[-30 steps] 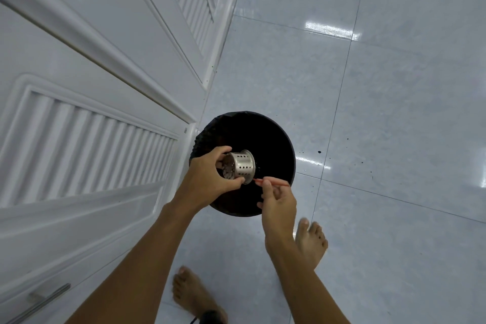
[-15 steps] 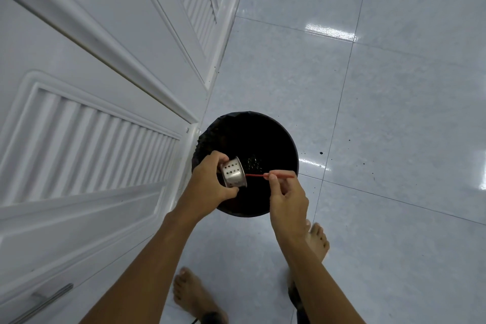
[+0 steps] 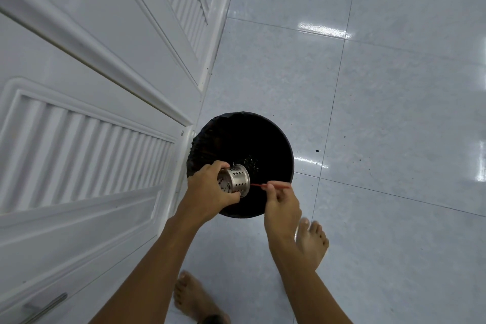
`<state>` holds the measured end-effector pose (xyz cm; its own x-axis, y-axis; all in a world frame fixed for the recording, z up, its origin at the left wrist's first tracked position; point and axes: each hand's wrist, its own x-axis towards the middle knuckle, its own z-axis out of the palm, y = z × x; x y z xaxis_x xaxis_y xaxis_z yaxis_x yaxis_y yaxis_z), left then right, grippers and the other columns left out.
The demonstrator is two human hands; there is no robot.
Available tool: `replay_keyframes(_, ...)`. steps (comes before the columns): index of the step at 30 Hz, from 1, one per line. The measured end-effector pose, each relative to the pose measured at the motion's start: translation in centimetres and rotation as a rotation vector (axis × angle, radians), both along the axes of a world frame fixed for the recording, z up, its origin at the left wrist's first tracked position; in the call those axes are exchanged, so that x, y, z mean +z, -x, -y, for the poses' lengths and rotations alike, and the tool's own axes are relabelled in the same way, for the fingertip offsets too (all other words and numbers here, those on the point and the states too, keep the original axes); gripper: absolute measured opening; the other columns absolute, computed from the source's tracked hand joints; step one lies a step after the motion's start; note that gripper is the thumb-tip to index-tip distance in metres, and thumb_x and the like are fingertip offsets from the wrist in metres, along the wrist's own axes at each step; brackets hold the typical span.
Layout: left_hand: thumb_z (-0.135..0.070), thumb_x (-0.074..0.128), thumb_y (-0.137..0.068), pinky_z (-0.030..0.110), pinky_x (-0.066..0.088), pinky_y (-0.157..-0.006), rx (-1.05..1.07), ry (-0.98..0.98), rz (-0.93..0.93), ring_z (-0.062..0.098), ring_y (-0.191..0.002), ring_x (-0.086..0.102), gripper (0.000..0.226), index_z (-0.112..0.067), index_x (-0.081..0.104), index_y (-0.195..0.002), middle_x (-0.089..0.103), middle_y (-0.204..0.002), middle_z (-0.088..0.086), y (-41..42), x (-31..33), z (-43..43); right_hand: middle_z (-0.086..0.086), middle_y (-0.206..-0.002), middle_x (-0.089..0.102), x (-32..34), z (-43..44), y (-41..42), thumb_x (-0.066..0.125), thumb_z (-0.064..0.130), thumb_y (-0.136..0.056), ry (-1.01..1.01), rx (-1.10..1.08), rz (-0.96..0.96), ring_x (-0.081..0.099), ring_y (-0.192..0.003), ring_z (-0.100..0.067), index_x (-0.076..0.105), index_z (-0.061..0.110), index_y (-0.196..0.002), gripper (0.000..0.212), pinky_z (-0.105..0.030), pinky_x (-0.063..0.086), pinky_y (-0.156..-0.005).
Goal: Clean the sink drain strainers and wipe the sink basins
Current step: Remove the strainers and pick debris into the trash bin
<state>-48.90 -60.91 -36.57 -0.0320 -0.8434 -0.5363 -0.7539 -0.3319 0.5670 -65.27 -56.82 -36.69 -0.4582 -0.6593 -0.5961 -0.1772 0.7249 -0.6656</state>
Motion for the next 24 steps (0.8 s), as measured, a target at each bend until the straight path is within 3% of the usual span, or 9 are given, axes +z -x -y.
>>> replay_keyframes(3,-0.034,0.091,-0.067,0.038,0.060,-0.090,0.043,0.033,0.015,0.021,-0.108,0.061,0.073,-0.027,0.052,-0.128,0.059,-0.120,-0.001,-0.3,0.0,-0.2,0.003,-0.099,0.067,0.5,0.4,1.1,0.054,0.028,-0.103,-0.056,-0.023,-0.094,0.055,-0.077,-0.003,0.066,0.016,-0.116,0.021,-0.004,0.035,-0.062)
replay_keyframes(5,-0.029,0.091,-0.065,0.030,0.058,-0.083,0.109,0.057,-0.002,0.017,-0.103,0.061,0.073,-0.029,0.045,-0.121,0.056,-0.116,-0.003,-0.4,0.1,-0.5,-0.001,-0.101,0.070,1.5,0.7,1.4,0.055,0.027,-0.103,0.004,-0.006,-0.095,0.059,-0.081,-0.005,0.067,0.014,-0.115,0.021,-0.005,0.040,-0.066)
replay_keyframes(7,-0.022,0.093,-0.064,0.015,0.055,-0.075,0.198,0.090,-0.050,0.010,-0.103,0.061,0.078,-0.031,0.040,-0.120,0.053,-0.113,-0.008,-0.3,0.5,-1.1,-0.001,-0.095,0.071,3.2,1.2,1.6,0.058,0.025,-0.102,0.090,-0.016,-0.090,0.066,-0.084,-0.010,0.069,0.012,-0.112,0.020,-0.017,0.053,-0.074)
replay_keyframes(10,-0.019,0.095,-0.065,0.002,0.049,-0.081,0.297,0.219,-0.107,-0.007,-0.113,0.053,0.087,-0.028,0.041,-0.132,0.050,-0.123,-0.012,0.6,2.8,-1.5,0.006,-0.097,0.072,6.6,1.8,2.3,0.061,0.027,-0.099,0.240,-0.023,-0.080,0.069,-0.089,-0.011,0.070,0.019,-0.111,0.017,-0.032,0.061,-0.084)
replay_keyframes(14,-0.018,0.093,-0.067,0.019,0.055,-0.094,0.360,0.457,-0.136,-0.003,-0.118,0.053,0.081,-0.019,0.051,-0.136,0.054,-0.128,-0.006,2.7,9.1,-0.1,0.010,-0.104,0.073,13.4,3.6,3.4,0.060,0.031,-0.099,0.420,0.007,-0.121,0.070,-0.093,-0.011,0.069,0.024,-0.110,0.016,-0.021,0.060,-0.076)
replay_keyframes(17,-0.032,0.090,-0.068,0.039,0.057,-0.097,0.441,0.602,-0.176,0.002,-0.118,0.056,0.071,-0.028,0.052,-0.129,0.059,-0.125,-0.009,4.1,16.3,1.5,0.012,-0.103,0.074,20.5,5.8,3.6,0.060,0.029,-0.099,0.564,-0.021,-0.101,0.067,-0.089,-0.007,0.069,0.023,-0.109,0.014,-0.010,0.053,-0.069)
replay_keyframes(19,-0.046,0.082,-0.069,0.048,0.053,-0.100,0.490,0.698,-0.185,0.001,-0.119,0.055,0.069,-0.037,0.048,-0.128,0.059,-0.125,-0.017,4.7,21.7,2.8,0.011,-0.106,0.073,25.8,7.3,3.2,0.059,0.033,-0.099,0.660,-0.018,-0.095,0.067,-0.089,-0.011,0.069,0.023,-0.109,0.018,-0.017,0.056,-0.068)
replay_keyframes(22,-0.043,0.082,-0.070,0.051,0.050,-0.101,0.537,0.841,-0.208,0.009,-0.120,0.057,0.068,-0.039,0.048,-0.129,0.059,-0.125,-0.022,4.5,29.8,4.8,0.013,-0.106,0.073,34.0,9.5,2.0,0.060,0.032,-0.099,0.794,-0.018,-0.043,0.067,-0.090,-0.015,0.069,0.027,-0.108,0.014,-0.035,0.060,-0.068)
replay_keyframes(24,-0.046,0.082,-0.070,0.049,0.054,-0.099,0.575,0.916,-0.224,0.016,-0.120,0.058,0.069,-0.040,0.048,-0.130,0.059,-0.126,-0.023,4.1,35.1,5.8,0.015,-0.107,0.073,39.4,10.8,0.9,0.059,0.032,-0.099,0.890,0.017,-0.018,0.067,-0.090,-0.015,0.068,0.031,-0.107,0.011,-0.036,0.060,-0.067)
